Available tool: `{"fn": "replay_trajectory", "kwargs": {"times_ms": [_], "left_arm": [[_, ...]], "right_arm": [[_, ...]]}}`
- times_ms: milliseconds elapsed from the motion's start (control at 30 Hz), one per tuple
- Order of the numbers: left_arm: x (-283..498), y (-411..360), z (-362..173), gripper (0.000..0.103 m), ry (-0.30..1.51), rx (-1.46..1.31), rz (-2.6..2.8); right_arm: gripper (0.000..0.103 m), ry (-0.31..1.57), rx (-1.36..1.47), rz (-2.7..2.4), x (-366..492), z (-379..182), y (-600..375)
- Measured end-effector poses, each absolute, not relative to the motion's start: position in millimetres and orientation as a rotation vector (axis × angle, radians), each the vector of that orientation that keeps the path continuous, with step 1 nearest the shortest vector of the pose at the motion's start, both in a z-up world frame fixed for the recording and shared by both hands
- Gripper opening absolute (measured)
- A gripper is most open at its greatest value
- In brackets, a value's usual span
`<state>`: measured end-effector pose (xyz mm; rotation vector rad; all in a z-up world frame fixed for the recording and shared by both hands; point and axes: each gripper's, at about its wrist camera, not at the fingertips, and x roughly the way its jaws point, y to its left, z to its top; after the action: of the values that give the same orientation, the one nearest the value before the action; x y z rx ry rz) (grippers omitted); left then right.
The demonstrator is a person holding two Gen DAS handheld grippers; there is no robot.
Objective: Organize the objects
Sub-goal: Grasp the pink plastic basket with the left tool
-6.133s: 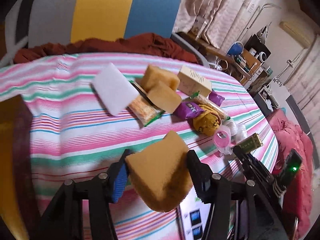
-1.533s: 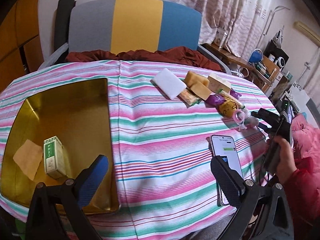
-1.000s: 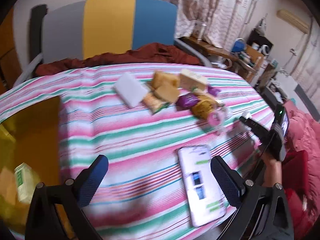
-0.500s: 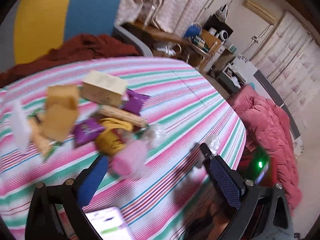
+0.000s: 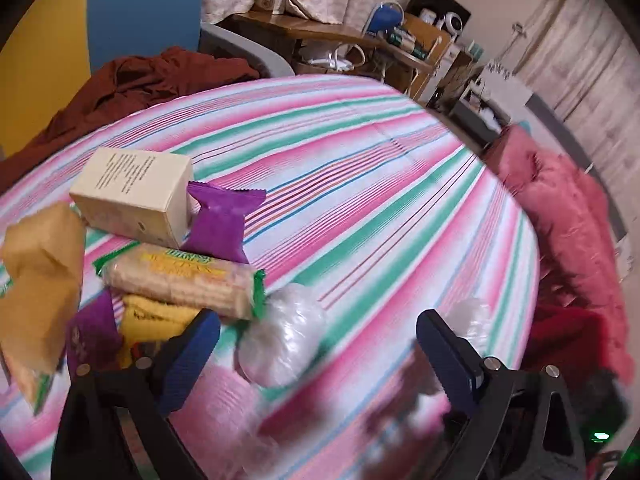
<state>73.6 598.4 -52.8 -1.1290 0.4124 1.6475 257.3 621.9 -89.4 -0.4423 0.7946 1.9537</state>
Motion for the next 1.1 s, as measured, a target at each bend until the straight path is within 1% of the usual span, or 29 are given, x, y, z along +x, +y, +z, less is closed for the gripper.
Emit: {"fn": "replay_trajectory", "kwargs": {"times_ms": [33, 100, 200, 267, 300, 367, 400, 467, 533, 633, 800, 933, 1000, 1067, 1100], "left_arm": [[73.2, 602.1, -57.2, 0.092, 0.423, -1.131, 1.644], [73.3, 606.4, -68.6, 0.089, 0.457, -1.138, 1.643], [75.5, 605.9, -80.0, 0.080, 0.511, -1.106, 1.662], [78.6, 605.9, -83.9, 0.069, 0.541, -1.070, 1.669], [80.1, 605.3, -85.6, 0.066, 0.569, -1.047, 1.678], [81.3, 602.0, -86.4, 0.054, 0.601, -1.013, 1.687], [80.7, 598.6, -86.1, 0.051, 0.606, -0.999, 1.689], [76.9, 593.3, -82.1, 0.044, 0.584, -0.995, 1.698], [70.6, 584.7, -76.5, 0.041, 0.517, -1.007, 1.705], [69.1, 567.4, -64.9, 0.034, 0.436, -0.994, 1.701], [72.1, 547.1, -46.5, 0.031, 0.397, -0.946, 1.713], [75.0, 543.9, -48.4, 0.032, 0.446, -0.939, 1.740], [73.0, 541.8, -53.5, 0.039, 0.446, -0.985, 1.703], [78.3, 533.9, -55.6, 0.068, 0.481, -0.963, 1.737], [81.2, 533.1, -57.2, 0.072, 0.497, -0.951, 1.745]], "right_arm": [[0.037, 0.796, -0.441, 1.954, 258.0, -89.1, 622.3], [0.037, 0.795, -0.440, 1.953, 258.2, -88.9, 622.2], [0.037, 0.796, -0.435, 1.955, 258.1, -89.3, 622.3], [0.037, 0.794, -0.436, 1.953, 257.8, -89.8, 622.5], [0.037, 0.792, -0.439, 1.953, 258.1, -90.3, 622.9], [0.037, 0.792, -0.443, 1.954, 258.4, -91.1, 623.7], [0.037, 0.793, -0.445, 1.954, 258.5, -91.6, 623.6], [0.037, 0.791, -0.447, 1.953, 258.9, -92.0, 623.7], [0.037, 0.788, -0.448, 1.953, 258.9, -91.9, 623.4], [0.037, 0.784, -0.451, 1.952, 258.0, -91.8, 622.7], [0.037, 0.775, -0.456, 1.949, 257.7, -91.2, 621.4], [0.037, 0.744, -0.461, 1.946, 255.7, -88.1, 618.3], [0.037, 0.755, -0.461, 1.951, 256.5, -89.2, 619.7], [0.037, 0.764, -0.464, 1.951, 256.0, -89.5, 620.8], [0.037, 0.765, -0.465, 1.951, 255.8, -89.3, 621.2]]}}
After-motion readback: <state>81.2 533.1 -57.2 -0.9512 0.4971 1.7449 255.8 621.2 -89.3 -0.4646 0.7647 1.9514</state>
